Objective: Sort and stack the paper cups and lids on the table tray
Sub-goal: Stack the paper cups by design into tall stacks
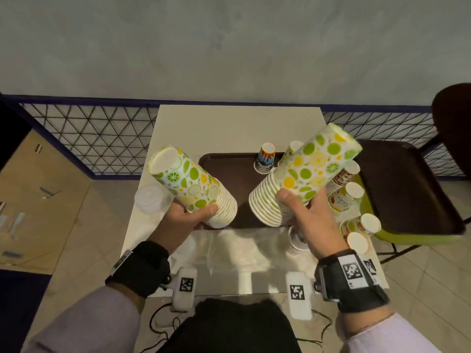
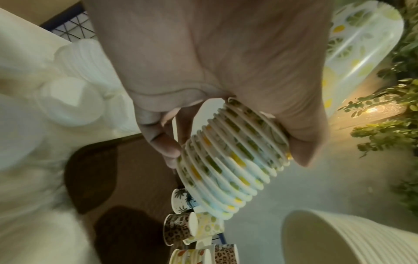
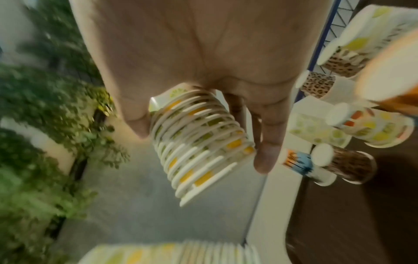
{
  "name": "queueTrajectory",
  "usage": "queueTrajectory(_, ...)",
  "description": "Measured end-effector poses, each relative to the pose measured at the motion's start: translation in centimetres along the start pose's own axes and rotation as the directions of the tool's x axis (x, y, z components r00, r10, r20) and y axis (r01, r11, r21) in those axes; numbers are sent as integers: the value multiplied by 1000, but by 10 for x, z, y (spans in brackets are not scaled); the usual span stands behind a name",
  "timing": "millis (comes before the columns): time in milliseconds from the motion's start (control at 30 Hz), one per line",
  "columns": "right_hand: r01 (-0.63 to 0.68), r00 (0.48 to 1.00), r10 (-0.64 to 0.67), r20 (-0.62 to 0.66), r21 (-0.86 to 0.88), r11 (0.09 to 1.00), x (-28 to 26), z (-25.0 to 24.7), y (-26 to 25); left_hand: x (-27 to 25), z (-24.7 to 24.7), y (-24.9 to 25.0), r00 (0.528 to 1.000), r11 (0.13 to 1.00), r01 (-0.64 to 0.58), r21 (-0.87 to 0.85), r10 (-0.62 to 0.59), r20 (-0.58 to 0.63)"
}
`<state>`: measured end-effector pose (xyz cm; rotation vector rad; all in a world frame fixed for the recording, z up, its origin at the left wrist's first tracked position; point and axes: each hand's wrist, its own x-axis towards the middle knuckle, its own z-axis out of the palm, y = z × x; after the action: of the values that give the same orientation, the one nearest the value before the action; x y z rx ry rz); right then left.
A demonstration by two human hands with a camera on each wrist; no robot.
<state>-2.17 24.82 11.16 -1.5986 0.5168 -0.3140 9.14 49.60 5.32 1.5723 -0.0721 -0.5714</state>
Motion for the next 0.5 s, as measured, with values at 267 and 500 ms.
queueTrajectory(267,-110,988,135,-79,257,960,73,-68,-79,15,42,34,999,998,-45,36,46,-18)
queueTrajectory(500,-106,973,144,-178,210,972,156,-98,-92,31,99,56,997,993,-66,100,71,-42)
